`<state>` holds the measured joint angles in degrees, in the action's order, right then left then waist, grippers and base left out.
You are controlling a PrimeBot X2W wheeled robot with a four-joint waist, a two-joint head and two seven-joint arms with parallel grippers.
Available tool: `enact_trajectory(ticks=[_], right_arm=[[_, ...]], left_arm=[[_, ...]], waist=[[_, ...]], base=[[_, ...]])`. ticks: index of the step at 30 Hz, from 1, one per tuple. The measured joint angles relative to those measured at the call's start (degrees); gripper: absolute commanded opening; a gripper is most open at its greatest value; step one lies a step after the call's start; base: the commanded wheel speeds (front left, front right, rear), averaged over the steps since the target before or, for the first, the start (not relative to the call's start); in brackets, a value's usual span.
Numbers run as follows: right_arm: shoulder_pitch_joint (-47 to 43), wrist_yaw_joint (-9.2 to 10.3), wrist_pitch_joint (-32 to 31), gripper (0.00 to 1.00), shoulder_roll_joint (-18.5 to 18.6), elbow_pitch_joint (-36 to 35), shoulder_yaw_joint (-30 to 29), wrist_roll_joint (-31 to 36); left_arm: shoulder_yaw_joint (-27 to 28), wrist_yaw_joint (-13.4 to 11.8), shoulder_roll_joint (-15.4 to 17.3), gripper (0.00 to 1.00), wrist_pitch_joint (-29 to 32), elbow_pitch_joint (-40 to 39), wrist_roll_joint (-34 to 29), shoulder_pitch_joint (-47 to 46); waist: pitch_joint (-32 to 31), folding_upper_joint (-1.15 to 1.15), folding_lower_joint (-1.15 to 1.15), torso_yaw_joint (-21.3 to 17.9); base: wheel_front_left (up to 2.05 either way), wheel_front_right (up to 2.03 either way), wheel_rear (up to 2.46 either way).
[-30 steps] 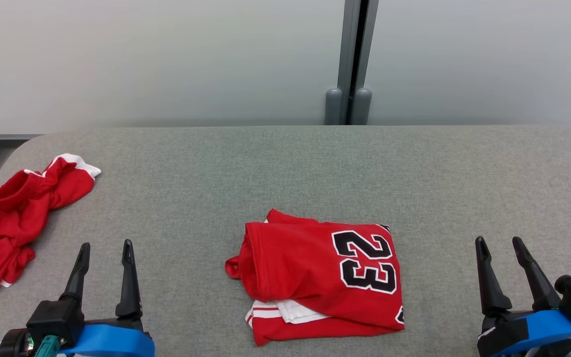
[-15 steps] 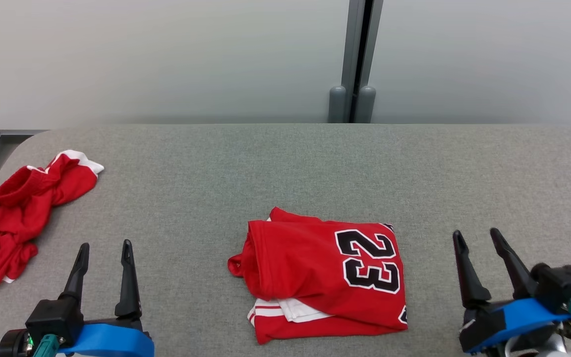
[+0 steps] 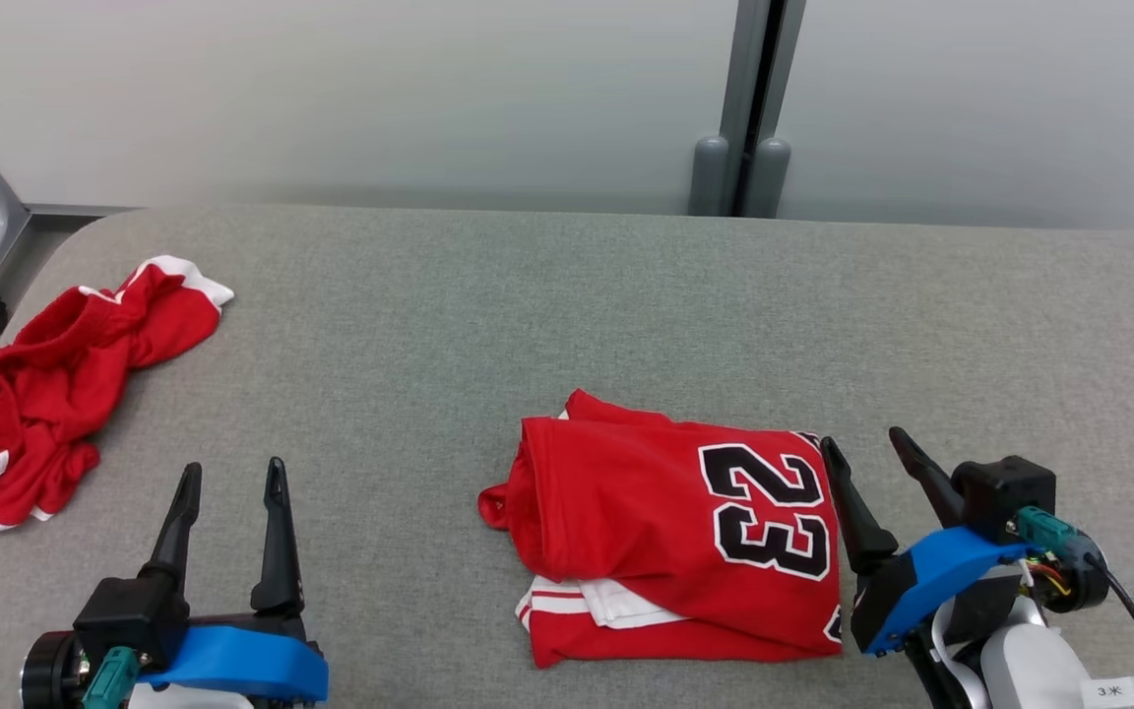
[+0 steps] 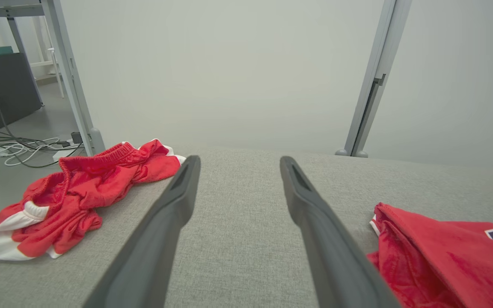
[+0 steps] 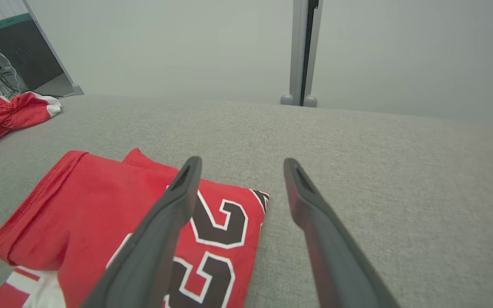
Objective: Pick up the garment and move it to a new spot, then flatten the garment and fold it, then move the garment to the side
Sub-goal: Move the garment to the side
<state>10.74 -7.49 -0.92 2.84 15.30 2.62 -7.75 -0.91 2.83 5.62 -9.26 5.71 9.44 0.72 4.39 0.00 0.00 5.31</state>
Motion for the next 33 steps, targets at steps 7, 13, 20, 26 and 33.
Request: enact_trajectory(ticks=[7, 13, 20, 26, 33], right_arm=[[1.5, 0.0, 1.5, 1.0, 0.0, 8.7, -0.8, 0.8], [2.3, 0.0, 3.1, 1.0, 0.0, 15.2, -0.5, 0.3], [3.0, 0.09, 4.0, 0.67, 0.2, 20.5, 3.7, -2.1], [5.3, -0.01, 6.4, 0.0, -0.2, 21.5, 4.1, -2.8], [9.7, -0.01, 7.3, 0.0, 2.5, 20.1, 0.4, 0.3]], left_arm=[[-1.0, 0.0, -0.3, 1.0, -1.0, 1.3, 0.2, -1.3], [-1.6, -0.2, -0.4, 1.0, -1.5, 2.1, 0.3, -2.3], [-1.9, -0.5, -0.4, 1.0, -2.3, 3.4, 0.8, -3.2], [-2.2, -0.5, -0.4, 1.0, -2.8, 4.0, 1.2, -3.5], [-2.4, -0.7, -0.4, 1.0, -3.7, 3.5, 1.6, -5.0]], waist=[[2.1, 0.0, 0.0, 2.2], [3.3, 0.0, 0.0, 3.3], [3.8, 0.0, 0.0, 3.5], [4.6, 0.0, 0.0, 2.6], [7.5, 0.0, 0.0, -0.9]], base=[[0.0, 0.0, 0.0], [0.0, 0.0, 0.0], [0.0, 0.0, 0.0], [0.0, 0.0, 0.0], [0.0, 0.0, 0.0]])
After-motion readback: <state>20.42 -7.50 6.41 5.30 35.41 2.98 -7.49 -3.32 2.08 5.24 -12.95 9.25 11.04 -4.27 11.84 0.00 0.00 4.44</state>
